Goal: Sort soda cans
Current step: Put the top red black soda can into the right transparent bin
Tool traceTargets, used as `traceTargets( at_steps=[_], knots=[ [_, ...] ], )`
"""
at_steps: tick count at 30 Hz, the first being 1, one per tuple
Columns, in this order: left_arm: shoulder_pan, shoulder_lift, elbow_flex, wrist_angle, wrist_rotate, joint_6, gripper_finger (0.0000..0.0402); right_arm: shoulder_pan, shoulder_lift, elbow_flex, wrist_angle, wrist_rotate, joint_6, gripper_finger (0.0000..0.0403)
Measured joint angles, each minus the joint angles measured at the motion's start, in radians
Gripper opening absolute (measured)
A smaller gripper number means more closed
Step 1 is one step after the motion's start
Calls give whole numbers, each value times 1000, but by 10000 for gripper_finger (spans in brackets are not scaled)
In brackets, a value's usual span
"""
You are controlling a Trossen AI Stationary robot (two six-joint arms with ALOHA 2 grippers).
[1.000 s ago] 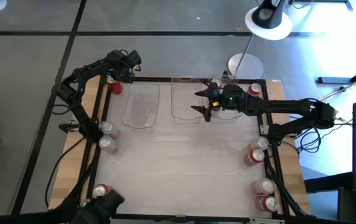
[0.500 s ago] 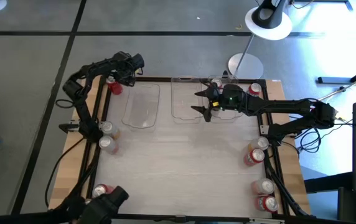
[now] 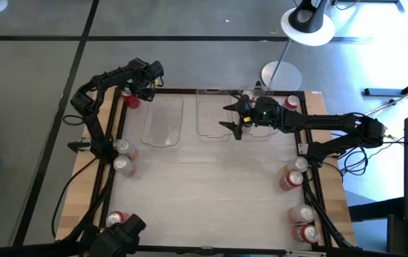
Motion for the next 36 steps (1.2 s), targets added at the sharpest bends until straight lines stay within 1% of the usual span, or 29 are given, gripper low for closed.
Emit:
traceTargets(
  at_steps=[8, 12, 17, 23, 29, 36],
  knots=[
    [1, -12, -1, -6, 18, 46, 347, 0, 0, 0, -2, 0, 6, 337],
    [1, -14, 0, -15, 52, 52, 347, 0, 0, 0, -5, 0, 21, 337],
    [-8, -14, 0, -22, 59, 84, 347, 0, 0, 0, -5, 0, 22, 337],
    [-32, -21, 0, -37, 107, 122, 347, 0, 0, 0, -6, 0, 22, 337],
    [-57, -63, 0, -29, 156, 146, 347, 0, 0, 0, -5, 0, 22, 337],
    [-14, -76, -4, -13, 129, 131, 347, 0, 0, 0, 5, 0, 22, 337]
  ],
)
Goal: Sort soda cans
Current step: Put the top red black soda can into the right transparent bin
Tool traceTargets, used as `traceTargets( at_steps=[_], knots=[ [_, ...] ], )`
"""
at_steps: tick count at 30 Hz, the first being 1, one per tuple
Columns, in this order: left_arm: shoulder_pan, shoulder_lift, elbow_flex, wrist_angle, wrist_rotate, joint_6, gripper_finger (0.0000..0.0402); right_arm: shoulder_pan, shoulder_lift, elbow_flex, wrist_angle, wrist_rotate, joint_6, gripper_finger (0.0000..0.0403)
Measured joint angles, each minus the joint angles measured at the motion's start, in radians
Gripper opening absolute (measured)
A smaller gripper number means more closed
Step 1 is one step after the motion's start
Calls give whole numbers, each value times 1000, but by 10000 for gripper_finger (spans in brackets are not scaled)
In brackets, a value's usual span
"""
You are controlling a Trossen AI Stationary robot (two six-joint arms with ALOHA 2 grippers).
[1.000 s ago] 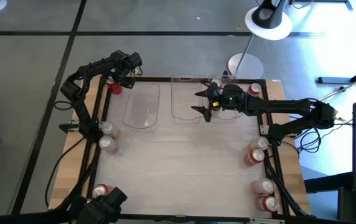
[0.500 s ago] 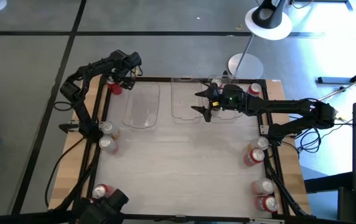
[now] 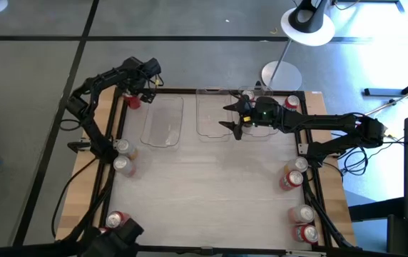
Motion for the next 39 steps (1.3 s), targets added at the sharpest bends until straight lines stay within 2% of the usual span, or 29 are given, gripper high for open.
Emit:
traceTargets(
  at_steps=[5, 12, 18, 30, 39],
  knots=[
    [15, 1, -1, 22, -37, -90, 347, 0, 0, 0, 0, 0, 0, 337],
    [6, 2, 39, -46, -42, -90, 347, 0, 0, 0, -1, 0, 0, 337],
    [9, 0, 119, -98, -148, -139, 347, 0, 0, 0, -4, 0, 0, 337],
    [11, 66, 128, -161, -163, -140, 346, 0, 0, 0, -30, 0, -9, 337],
    [8, 163, 130, -262, -243, -167, 304, 0, 0, 0, -33, -17, -26, 337]
  ],
)
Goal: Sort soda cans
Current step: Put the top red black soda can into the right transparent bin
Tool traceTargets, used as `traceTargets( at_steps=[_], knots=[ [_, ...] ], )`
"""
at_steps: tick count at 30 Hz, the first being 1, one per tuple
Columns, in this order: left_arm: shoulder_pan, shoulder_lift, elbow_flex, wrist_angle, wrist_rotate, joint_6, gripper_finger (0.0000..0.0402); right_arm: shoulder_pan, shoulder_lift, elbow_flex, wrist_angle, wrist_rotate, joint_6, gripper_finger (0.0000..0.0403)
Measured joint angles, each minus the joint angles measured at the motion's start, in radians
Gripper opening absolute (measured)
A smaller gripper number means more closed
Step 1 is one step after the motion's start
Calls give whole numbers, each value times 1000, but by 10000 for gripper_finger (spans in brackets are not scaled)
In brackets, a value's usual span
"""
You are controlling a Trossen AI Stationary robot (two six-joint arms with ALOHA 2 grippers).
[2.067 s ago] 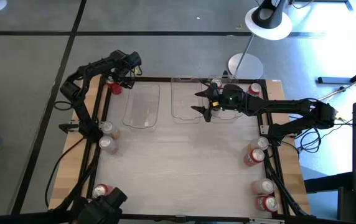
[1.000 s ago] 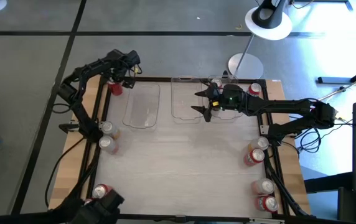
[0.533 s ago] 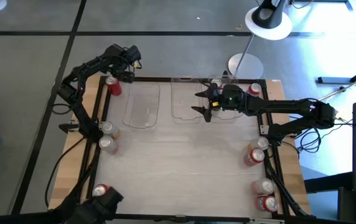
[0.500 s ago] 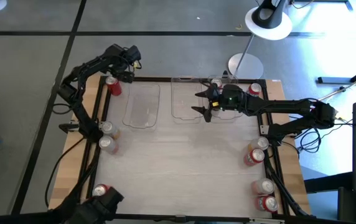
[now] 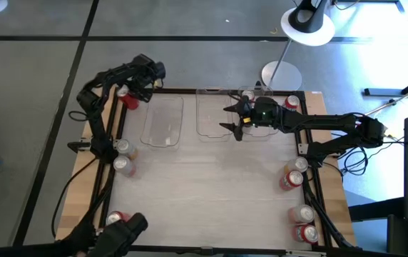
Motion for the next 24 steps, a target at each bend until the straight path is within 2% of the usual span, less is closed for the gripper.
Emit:
traceTargets(
  at_steps=[5, 10, 14, 24],
  knots=[
    [7, 21, 0, 16, -2, 25, 287, 0, 0, 0, -9, -1, 0, 337],
    [11, 21, -6, 34, 73, 76, 285, 0, 0, 0, -12, -1, 0, 337],
    [8, 19, -5, 34, 85, 104, 285, 0, 0, 0, -12, 0, 0, 337],
    [-24, -88, 12, 41, 103, 138, 285, 0, 0, 0, -14, 0, 0, 337]
  ],
)
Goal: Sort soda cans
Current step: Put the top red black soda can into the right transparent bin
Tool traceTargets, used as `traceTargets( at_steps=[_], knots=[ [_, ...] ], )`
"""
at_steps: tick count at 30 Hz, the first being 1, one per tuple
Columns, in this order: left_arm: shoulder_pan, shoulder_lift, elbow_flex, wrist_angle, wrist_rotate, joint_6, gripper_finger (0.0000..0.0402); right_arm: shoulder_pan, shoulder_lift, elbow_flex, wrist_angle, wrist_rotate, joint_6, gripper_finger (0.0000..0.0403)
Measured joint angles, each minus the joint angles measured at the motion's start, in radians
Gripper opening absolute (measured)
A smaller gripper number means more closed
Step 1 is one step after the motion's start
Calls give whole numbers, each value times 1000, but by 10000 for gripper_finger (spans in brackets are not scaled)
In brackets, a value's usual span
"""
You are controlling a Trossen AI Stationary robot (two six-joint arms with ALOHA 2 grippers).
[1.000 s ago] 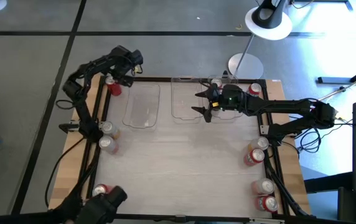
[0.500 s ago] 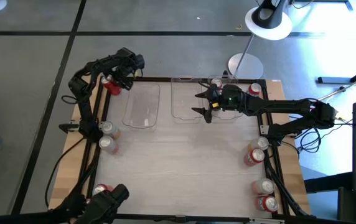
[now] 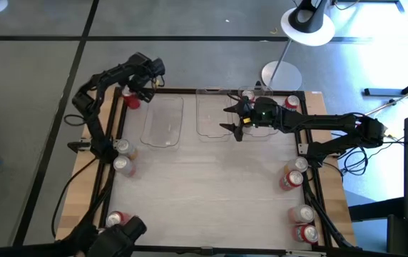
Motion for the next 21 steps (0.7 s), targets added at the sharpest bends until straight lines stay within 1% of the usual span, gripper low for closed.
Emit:
traceTargets(
  at_steps=[8, 10, 12, 15, 19, 21],
  knots=[
    [3, -58, 18, 6, -8, 144, 285, 0, 0, 0, 0, 1, 1, 337],
    [12, -58, 18, 59, -9, 212, 285, 0, 0, 0, -1, 1, 5, 337],
    [20, -58, 18, 87, -8, 230, 285, 0, 0, 0, -1, 1, 6, 337],
    [22, -58, 18, 66, -6, 238, 288, 0, 0, 0, 1, 1, 6, 337],
    [14, -58, 18, 53, 1, 248, 318, 0, 0, 0, 0, 1, 6, 337],
    [8, -58, 18, 68, -20, 216, 337, 0, 0, 0, -1, 1, 7, 337]
  ],
)
